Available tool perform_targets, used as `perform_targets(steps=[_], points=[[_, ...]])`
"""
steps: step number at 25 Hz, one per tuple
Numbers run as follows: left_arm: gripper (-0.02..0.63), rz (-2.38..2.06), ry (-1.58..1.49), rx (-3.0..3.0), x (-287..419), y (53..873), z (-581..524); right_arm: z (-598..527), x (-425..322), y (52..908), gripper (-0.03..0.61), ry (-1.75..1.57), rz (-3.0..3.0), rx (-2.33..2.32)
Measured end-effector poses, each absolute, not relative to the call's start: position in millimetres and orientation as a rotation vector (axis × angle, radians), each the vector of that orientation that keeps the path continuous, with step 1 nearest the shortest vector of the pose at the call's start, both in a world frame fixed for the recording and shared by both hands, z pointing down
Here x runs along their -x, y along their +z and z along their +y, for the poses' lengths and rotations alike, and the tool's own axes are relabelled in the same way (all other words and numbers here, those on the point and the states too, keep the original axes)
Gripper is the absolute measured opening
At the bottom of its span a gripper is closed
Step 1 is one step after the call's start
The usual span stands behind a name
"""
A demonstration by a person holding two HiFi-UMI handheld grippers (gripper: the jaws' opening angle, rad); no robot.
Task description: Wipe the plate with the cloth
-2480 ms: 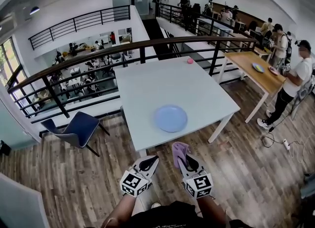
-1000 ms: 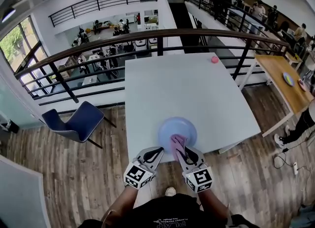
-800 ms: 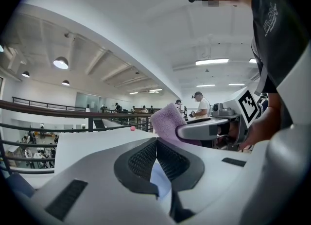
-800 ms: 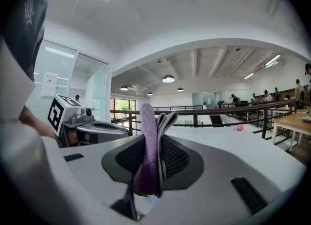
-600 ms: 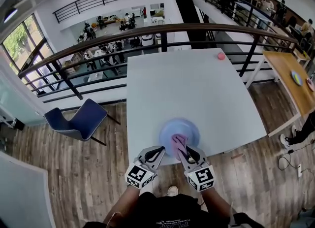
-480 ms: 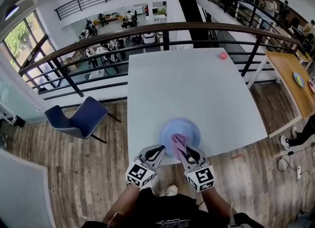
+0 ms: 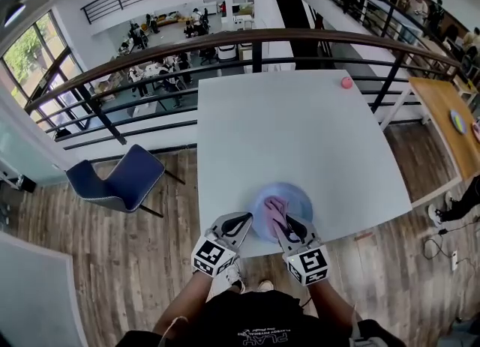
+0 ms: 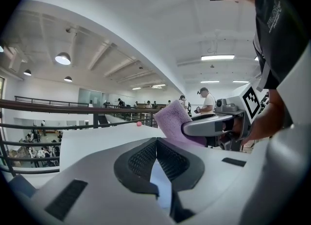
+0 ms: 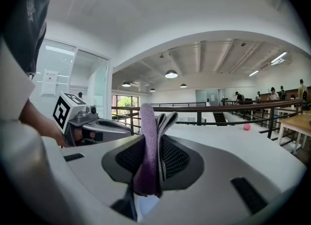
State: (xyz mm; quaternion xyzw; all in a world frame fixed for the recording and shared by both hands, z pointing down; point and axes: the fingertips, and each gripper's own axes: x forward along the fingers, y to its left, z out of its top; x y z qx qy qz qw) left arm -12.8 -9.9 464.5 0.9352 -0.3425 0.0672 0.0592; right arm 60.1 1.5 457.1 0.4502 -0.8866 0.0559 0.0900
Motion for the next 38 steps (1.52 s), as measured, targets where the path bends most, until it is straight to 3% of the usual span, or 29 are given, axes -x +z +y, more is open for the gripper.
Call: perform_targets(steps=[21, 38], points=[[0.012, -0.905, 0.153, -2.825, 73.7, 477.9, -79.4, -51.0, -19.2, 479.8, 0.104, 0.205, -2.448, -1.516], [0.012, -1.01, 0.228, -2.711, 52.4, 510.4, -105.3, -78.7, -54.1, 533.9, 0.104, 0.359, -2.384, -1.412]])
